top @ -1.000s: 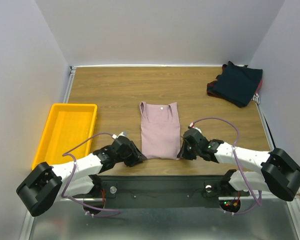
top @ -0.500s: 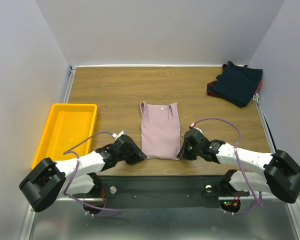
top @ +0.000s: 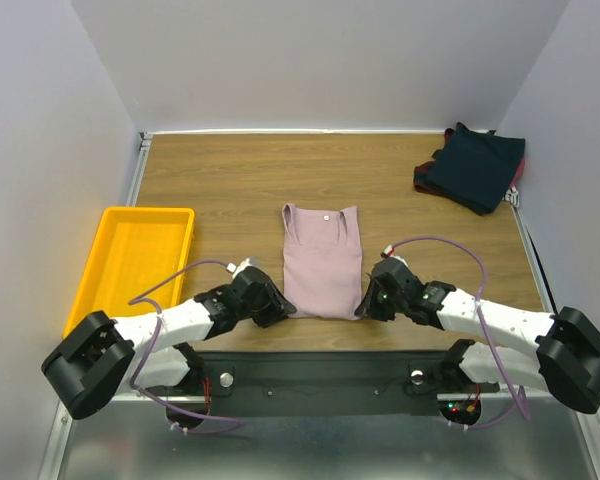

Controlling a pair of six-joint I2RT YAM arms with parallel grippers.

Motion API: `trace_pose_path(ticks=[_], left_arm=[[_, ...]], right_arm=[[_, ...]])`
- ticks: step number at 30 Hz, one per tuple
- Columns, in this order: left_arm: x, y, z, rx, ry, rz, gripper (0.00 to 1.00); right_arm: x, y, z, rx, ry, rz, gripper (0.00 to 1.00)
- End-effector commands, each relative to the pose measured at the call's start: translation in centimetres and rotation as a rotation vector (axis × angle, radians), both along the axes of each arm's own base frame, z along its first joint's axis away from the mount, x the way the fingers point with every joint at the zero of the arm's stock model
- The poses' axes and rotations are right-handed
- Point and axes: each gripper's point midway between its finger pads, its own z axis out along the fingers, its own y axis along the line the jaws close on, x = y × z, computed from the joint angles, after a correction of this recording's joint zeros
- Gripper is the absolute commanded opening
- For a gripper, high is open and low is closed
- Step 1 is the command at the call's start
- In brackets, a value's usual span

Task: Fold and stack the tank tops
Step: Fold the tank top

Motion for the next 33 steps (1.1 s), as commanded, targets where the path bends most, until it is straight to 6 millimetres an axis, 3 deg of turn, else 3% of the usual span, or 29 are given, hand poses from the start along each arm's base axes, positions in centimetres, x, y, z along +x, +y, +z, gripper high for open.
trace_pose_path(ticks=[1,9,17,22,25,33], left_arm=[[-1.7,4.9,-4.5,0.263,0.061,0.014,0.47],[-1.6,4.7,-3.7,0.266,0.045,-0.019,0.49],[-1.5,4.8,-3.9,0.348,0.105,-0.019,0.47],[-1.3,4.8,-3.8,0.346,0.096,-0.011,0.33],[-1.1,4.6,-3.4,0.331,0.076,-0.015,0.00],[-0.7,3.0,0.4,0.258,-0.002,-0.084,0.00]], right_arm=[[-0.2,0.5,1.0,0.025,-0.007,0.005,0.02],[0.7,0.5,2.3,0.042,-0.031,-0.001,0.02],[0.8,0.3,2.3,0.038,-0.026,-0.007,0.02],[0.8,0.3,2.3,0.038,-0.026,-0.003,0.02],[0.9,0.4,2.6,0.042,-0.031,0.004,0.02],[-0.4,1.5,4.2,0.086,-0.023,0.126,0.01]])
